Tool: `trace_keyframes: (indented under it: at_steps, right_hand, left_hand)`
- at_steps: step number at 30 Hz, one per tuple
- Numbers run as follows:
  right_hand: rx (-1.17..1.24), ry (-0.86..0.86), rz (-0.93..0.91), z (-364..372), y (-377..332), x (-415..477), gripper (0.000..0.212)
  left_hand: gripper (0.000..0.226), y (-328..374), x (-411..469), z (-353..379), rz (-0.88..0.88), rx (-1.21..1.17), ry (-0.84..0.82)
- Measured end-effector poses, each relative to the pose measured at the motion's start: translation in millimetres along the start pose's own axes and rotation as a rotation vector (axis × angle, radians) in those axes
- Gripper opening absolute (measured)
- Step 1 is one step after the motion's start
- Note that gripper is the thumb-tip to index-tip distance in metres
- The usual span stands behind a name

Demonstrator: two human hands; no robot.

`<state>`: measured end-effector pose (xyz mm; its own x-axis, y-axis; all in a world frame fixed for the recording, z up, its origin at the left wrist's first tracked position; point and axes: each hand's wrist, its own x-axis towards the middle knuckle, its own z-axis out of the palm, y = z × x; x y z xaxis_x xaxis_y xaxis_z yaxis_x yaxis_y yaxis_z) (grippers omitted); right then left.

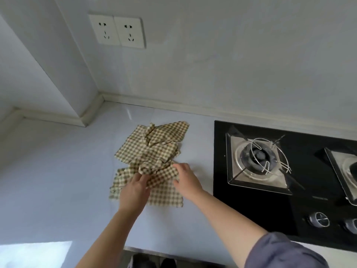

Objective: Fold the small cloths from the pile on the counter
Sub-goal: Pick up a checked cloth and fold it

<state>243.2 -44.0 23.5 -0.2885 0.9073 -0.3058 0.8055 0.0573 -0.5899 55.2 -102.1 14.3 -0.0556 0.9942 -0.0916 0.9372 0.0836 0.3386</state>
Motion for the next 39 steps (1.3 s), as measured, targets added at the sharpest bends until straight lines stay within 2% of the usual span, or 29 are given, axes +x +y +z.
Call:
trace_keyframes:
  at_steps: [3, 7, 12, 15, 18, 22, 23, 26, 28, 32, 34, 37, 39]
  right_hand:
    - [-0.123, 0.052, 0.030, 12.6, -7.2, 8.9, 0.045]
    - [-0.123, 0.128, 0.080, 16.8, -9.7, 13.8, 0.020]
    - [0.020, 0.289, 0.045, -4.7, -8.3, 15.1, 0.012]
    - [0.141, 0.397, -0.053, -32.6, -19.3, 12.1, 0.008]
    - [0.298, 0.407, -0.123, -67.2, -44.9, 2.8, 0.008]
    - [0.395, 0.421, -0.235, -102.2, -86.1, -8.0, 0.010]
    - [0.404, 0.447, -0.265, -108.3, -95.1, -10.1, 0.009]
    - [0.412, 0.512, -0.327, -123.5, -113.3, -16.9, 0.007]
    - [0.416, 0.542, -0.336, -131.1, -116.0, -20.7, 0.007]
    - [0.455, 0.556, -0.350, -141.2, -111.7, -27.4, 0.009]
    - [0.473, 0.517, -0.381, -144.8, -113.7, -32.1, 0.012]
    - [0.493, 0.438, -0.419, -148.4, -119.1, -38.7, 0.025]
    - [0.497, 0.413, -0.430, -151.9, -119.4, -41.7, 0.030]
  left_hand:
    - [0.035, -10.6, 7.1, 8.1, 0.030, 0.084, 0.009]
    - [0.027, -13.1, 16.5, 8.1, 0.042, 0.080, 0.082]
    - [0.013, -17.1, 27.7, -26.2, 0.121, -0.037, 0.227]
    - [0.017, -15.7, 33.2, -53.1, 0.159, -0.104, 0.319]
    - [0.010, 0.6, 36.8, -79.5, 0.216, -0.268, 0.298]
    - [0.044, 37.6, 40.6, -97.2, 0.300, -0.282, 0.181]
    - [0.044, 45.9, 41.4, -96.9, 0.301, -0.254, 0.171]
    - [0.014, 59.8, 44.3, -90.4, 0.307, -0.238, 0.226]
    - [0.009, 61.0, 46.6, -92.7, 0.262, -0.356, 0.234]
    - [0.018, 52.5, 51.2, -105.3, 0.049, -0.636, 0.072]
    - [0.021, 49.4, 52.8, -106.3, -0.124, -0.805, -0.057]
    - [0.045, 43.3, 57.2, -97.7, -0.430, -1.191, -0.447]
    - [0.050, 42.1, 57.7, -94.4, -0.470, -1.369, -0.683]
